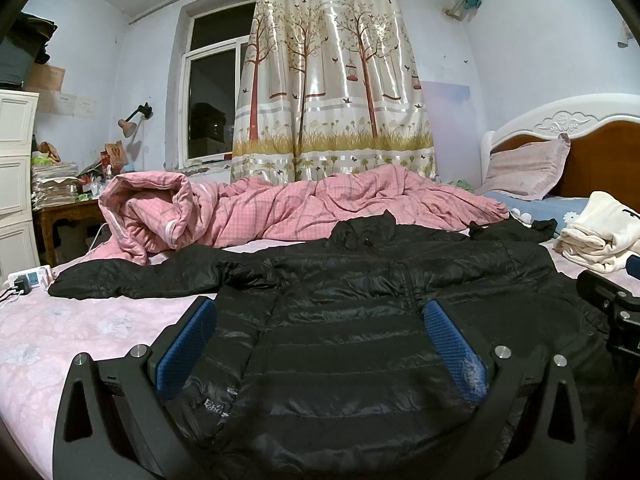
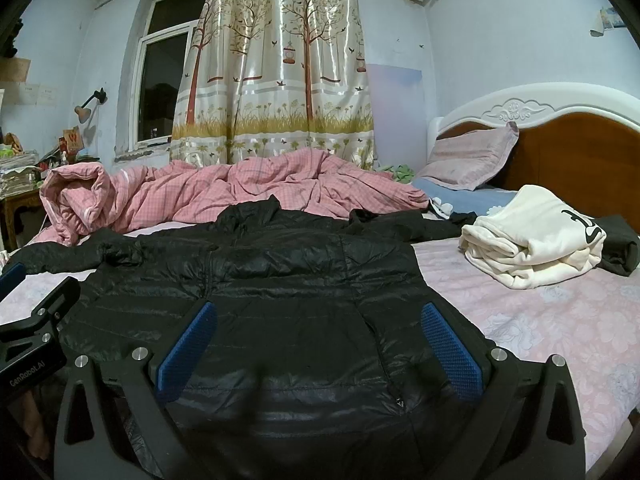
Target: Fold large clothes
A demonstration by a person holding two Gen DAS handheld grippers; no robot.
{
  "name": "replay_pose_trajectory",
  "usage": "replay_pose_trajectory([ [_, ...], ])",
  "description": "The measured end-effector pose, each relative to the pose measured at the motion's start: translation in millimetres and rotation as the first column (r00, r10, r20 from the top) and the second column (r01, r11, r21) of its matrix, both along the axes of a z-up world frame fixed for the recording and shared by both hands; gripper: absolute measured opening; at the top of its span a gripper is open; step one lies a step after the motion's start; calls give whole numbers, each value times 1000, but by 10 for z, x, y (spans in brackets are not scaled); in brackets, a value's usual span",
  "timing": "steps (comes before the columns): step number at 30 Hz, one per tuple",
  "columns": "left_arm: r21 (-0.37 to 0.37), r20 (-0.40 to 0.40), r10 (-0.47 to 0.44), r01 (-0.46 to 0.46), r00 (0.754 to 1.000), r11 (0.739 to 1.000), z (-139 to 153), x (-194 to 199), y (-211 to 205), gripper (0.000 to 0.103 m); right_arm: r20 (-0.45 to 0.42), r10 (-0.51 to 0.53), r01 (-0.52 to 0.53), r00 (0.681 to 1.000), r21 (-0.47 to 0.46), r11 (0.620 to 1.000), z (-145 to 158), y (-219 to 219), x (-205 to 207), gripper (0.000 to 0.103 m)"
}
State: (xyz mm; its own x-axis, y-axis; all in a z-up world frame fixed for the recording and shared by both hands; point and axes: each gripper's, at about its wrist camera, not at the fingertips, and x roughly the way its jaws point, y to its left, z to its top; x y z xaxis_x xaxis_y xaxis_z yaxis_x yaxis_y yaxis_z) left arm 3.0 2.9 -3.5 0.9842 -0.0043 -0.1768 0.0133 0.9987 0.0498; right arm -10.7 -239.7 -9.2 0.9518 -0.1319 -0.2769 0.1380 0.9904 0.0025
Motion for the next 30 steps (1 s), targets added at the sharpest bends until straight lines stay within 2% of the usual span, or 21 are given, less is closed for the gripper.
replay_pose_trajectory([
  [25, 3, -11, -5, 5, 1000, 1000, 2, 15, -6, 103, -18, -1, 1, 1000, 15, 1000, 1, -38, 30, 103],
  [30, -32, -48, -20, 19, 999, 999, 3, 81, 26, 103, -18, 2, -2, 1000, 13, 1000, 8, -36, 26, 103],
])
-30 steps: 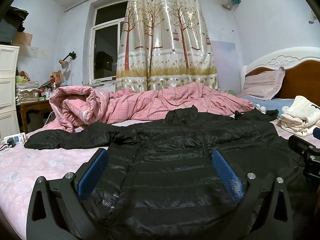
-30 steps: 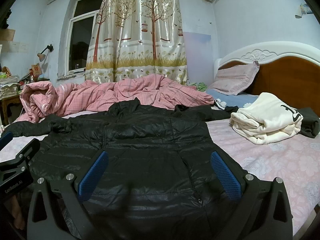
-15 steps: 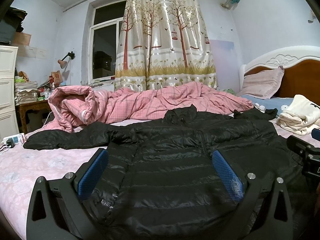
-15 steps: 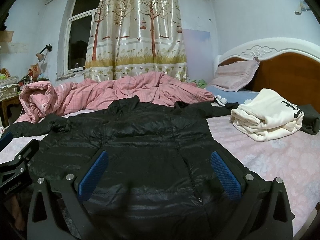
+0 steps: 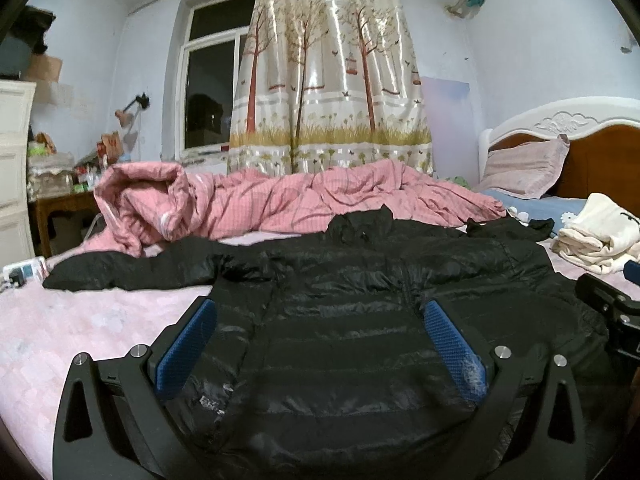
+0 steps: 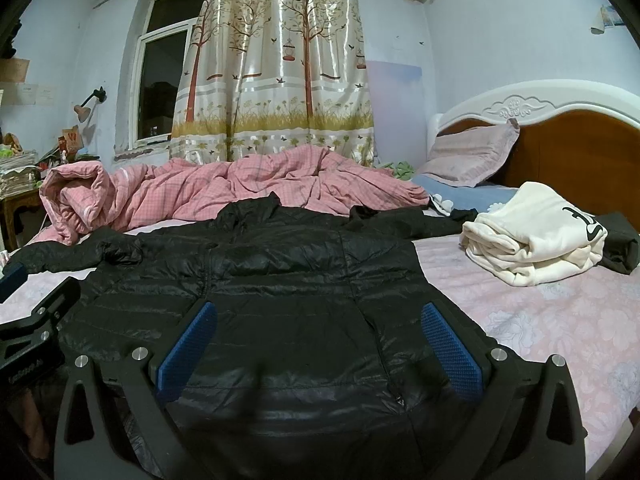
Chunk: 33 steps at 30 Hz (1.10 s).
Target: Fold large clothes
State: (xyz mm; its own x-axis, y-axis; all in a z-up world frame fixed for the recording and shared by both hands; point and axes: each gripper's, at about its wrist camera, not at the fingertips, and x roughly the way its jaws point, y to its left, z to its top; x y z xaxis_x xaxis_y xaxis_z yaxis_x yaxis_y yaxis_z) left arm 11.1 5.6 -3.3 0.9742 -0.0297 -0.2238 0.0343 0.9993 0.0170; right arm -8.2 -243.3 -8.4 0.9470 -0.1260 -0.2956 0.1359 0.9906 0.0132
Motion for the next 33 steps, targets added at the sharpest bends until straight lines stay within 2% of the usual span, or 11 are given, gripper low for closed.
replay_pose_trajectory([
  [5, -38, 13, -48, 48, 999, 998, 35, -50, 34, 103, 1, 20, -20, 1000, -2, 1000, 41, -4, -17, 103],
  [10, -58, -3, -31, 31, 1000, 998, 68, -90, 78, 103, 30, 9, -9, 1000, -11, 1000, 88, 5, -95, 103],
  [14, -23, -8, -16, 16, 1000, 1000, 81, -132, 65, 103, 37, 4, -3, 999, -11, 1000, 135, 2, -153, 103],
  [17, -1, 31, -13, 13, 999, 1000, 183, -253, 64, 103, 35, 14, -14, 999, 7, 1000, 192, -29, -213, 103],
  [20, -16, 41, -22, 23, 999, 1000, 324, -368, 101, 103, 38, 11, -11, 999, -12, 1000, 256, -42, -288, 103],
  [22, -51, 27, -38, 39, 999, 998, 421, -435, 156, 94, 46, 10, -9, 999, -17, 1000, 305, -55, -363, 103],
  [25, -74, 25, -35, 37, 999, 997, 481, -586, 242, 91, 45, 39, -40, 998, 16, 999, 360, -110, -455, 103],
  [28, -56, 36, -36, 38, 999, 998, 445, -682, 289, 91, 35, 71, -73, 997, 57, 996, 379, -172, -548, 103],
  [33, -53, 57, -27, 30, 998, 998, 484, -773, 360, 95, 46, 64, -67, 997, 54, 996, 380, -237, -728, 103],
])
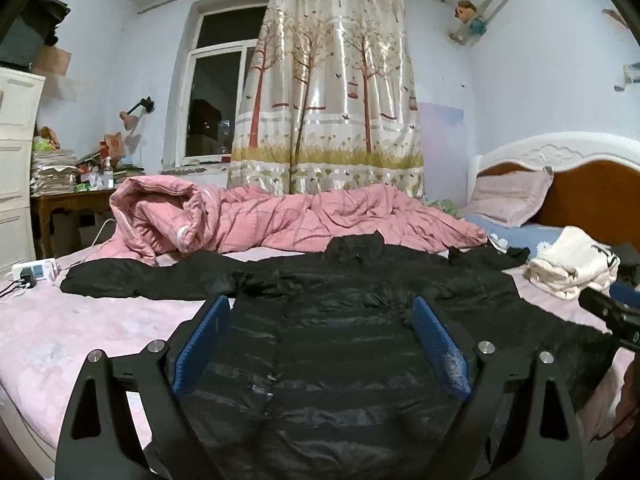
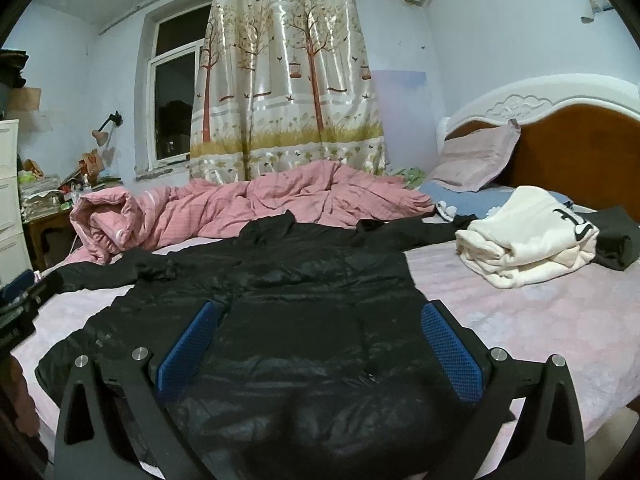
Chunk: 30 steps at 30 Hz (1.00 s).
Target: Fold large clothes
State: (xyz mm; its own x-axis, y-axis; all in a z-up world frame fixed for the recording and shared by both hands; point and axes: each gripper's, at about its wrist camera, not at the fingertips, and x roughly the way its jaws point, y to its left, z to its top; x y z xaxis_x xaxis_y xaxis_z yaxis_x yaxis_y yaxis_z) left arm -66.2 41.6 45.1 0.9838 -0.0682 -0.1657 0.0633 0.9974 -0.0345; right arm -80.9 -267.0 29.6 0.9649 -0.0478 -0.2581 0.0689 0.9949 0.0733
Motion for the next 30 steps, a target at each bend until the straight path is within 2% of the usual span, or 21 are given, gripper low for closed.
replay_pose_trajectory([
  [3, -17, 7, 10, -10, 1000, 1000, 15, -65, 71, 103, -12, -28, 28, 1000, -6, 1000, -21, -77, -93, 103],
  [6, -31, -19, 24, -25, 1000, 999, -36, -80, 139, 103, -31, -154, 151, 988, -89, 984, -37, -75, -158, 103],
  [7, -33, -38, 23, -25, 999, 999, -61, -62, 153, 103, -47, -145, 140, 988, -85, 986, -52, -104, -169, 103],
  [8, -35, -53, 22, -24, 998, 999, -86, -46, 166, 103, -70, -124, 121, 990, -52, 991, -70, -160, -167, 103],
  [10, -29, -74, 26, -29, 997, 999, -127, -5, 169, 103, -133, -139, 146, 981, 41, 988, -131, -354, -127, 102],
  [12, -14, -90, 33, -34, 995, 999, -152, 28, 157, 103, -187, -170, 190, 968, 93, 977, -192, -556, -74, 93],
  [15, 6, -110, 57, -57, 992, 998, -180, 52, 155, 103, -263, -225, 256, 938, 94, 962, -301, -774, 17, 88],
  [17, -10, -106, 62, -64, 992, 998, -194, 19, 186, 103, -305, -233, 280, 923, 117, 953, -387, -910, 47, 85],
  [19, -28, -81, 54, -56, 995, 998, -189, -52, 208, 103, -350, -200, 275, 915, 177, 945, -476, -1040, 58, 82],
  [22, 9, -80, 70, -69, 994, 998, -207, -69, 196, 103, -385, -150, 255, 911, 240, 937, -570, -1121, 78, 73],
  [26, 65, -117, 101, -93, 988, 993, -288, 9, 209, 103, -432, -69, 205, 899, 278, 938, -692, -1108, 131, 61],
  [28, 62, -133, 94, -87, 987, 994, -357, 13, 265, 103, -434, -54, 190, 899, 277, 942, -718, -1077, 126, 57],
  [29, 59, -144, 84, -76, 986, 995, -394, 3, 294, 103, -431, -48, 181, 901, 272, 945, -723, -1071, 120, 50],
  [30, 67, -155, 87, -77, 984, 995, -422, -1, 308, 103, -433, -47, 180, 900, 271, 946, -719, -1069, 134, 38],
])
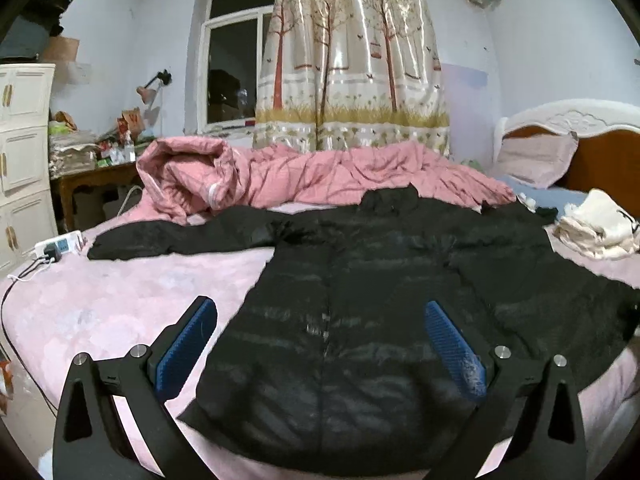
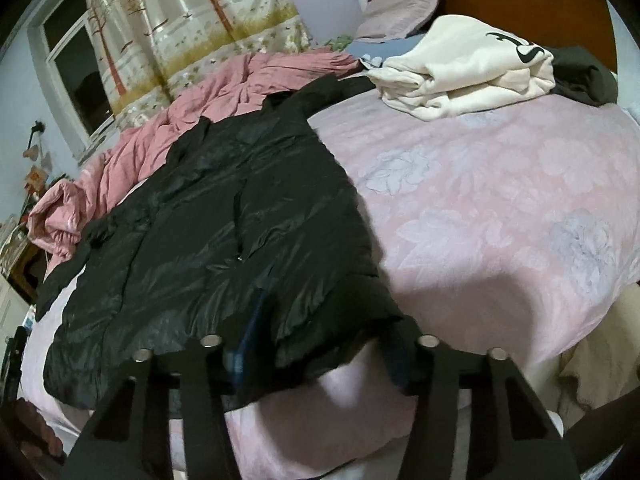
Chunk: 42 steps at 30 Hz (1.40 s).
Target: Fold large clothes
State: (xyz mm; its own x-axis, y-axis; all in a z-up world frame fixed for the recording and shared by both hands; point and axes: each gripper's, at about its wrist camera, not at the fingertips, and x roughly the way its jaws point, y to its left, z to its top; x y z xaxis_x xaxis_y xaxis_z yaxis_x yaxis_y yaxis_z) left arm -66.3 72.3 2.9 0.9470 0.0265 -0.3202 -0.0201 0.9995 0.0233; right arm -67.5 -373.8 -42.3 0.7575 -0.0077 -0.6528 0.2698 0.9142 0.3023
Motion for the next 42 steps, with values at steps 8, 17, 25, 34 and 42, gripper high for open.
replay_pose_trajectory([
  [8, -199, -182, 162, -197, 970, 960, -231, 191, 591, 103, 30, -29, 29, 999, -14, 999, 45, -8, -40, 6],
  [17, -180, -432, 97, -191, 896, 965, -537, 404, 735, 46, 5, -85, 85, 996, -8, 996, 31, -102, -9, 6],
  [25, -190, -306, 50, -112, 951, 975, -101, 163, 656, 7, 145, -71, 83, 987, -74, 994, 354, 9, -256, 3],
  [34, -63, -141, 124, -134, 982, 989, 700, 415, 430, 7, 287, -62, 137, 956, -247, 959, 1190, 207, -71, 3],
  [42, 4, -363, 171, -182, 916, 983, 167, 2002, 343, 8, 133, -39, 60, 990, -162, 985, 927, 121, 1722, 3],
])
